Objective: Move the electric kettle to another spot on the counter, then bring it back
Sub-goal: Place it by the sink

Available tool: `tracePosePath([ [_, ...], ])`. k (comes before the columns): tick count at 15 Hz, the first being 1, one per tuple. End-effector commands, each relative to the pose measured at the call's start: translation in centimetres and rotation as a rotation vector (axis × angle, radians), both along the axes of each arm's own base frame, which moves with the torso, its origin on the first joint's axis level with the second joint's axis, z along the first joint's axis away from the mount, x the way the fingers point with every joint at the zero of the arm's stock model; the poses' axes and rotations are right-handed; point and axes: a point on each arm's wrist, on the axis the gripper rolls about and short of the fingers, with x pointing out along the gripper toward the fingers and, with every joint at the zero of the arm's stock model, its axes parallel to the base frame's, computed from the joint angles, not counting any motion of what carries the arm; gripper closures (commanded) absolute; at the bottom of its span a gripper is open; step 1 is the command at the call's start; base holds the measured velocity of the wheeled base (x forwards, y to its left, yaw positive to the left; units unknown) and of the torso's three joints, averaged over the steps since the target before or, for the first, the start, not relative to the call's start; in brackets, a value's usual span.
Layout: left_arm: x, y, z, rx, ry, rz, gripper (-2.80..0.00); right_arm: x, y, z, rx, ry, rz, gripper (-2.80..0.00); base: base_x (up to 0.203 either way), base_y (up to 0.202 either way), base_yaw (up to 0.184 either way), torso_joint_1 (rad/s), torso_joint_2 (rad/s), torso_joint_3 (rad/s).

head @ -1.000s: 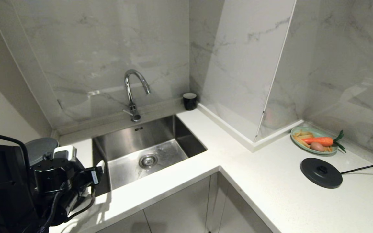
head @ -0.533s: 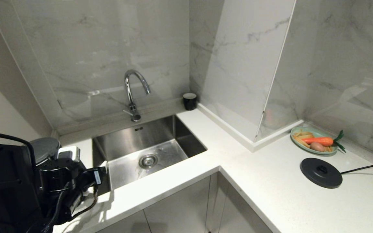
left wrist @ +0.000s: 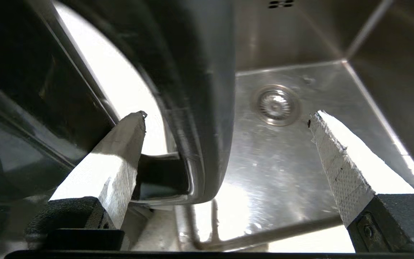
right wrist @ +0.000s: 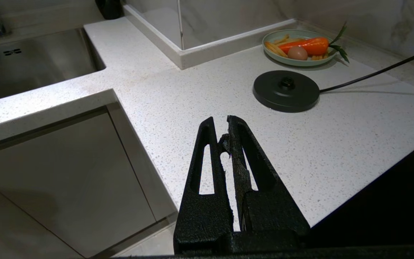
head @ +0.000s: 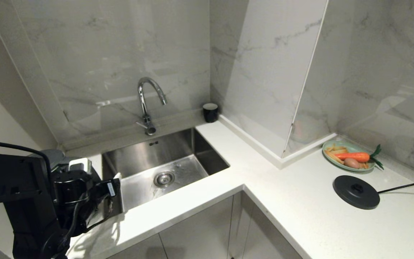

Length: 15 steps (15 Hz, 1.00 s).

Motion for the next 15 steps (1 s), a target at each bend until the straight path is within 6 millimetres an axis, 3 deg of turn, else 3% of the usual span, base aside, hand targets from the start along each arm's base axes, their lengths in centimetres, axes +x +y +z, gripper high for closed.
tracePosePath([
  [1,-0.4,0.2,0.4,-0.009,-0.012,0.005,-2.80,0.0,0.0,0.0,-0.001,0.001,0.000,0.00,0.000,0.000,0.000,0.000,0.00,0.000],
  [5,-1.3,-0.7,0.8,-0.003,-0.003,-0.006,-2.80,0.0,0.0,0.0,-0.001,0.001,0.000,0.00,0.000,0.000,0.000,0.000,0.00,0.000],
  [9,-1.0,-1.3,1.8,0.015,-0.050,0.048,-2.80,0.0,0.0,0.0,-0.001,0.001,0.000,0.00,0.000,0.000,0.000,0.000,0.00,0.000],
  [15,-1.4,-0.8,0.1,-0.016,0.008,0.077,-2.80,0.0,0.0,0.0,-0.001,0.001,0.000,0.00,0.000,0.000,0.000,0.000,0.00,0.000],
])
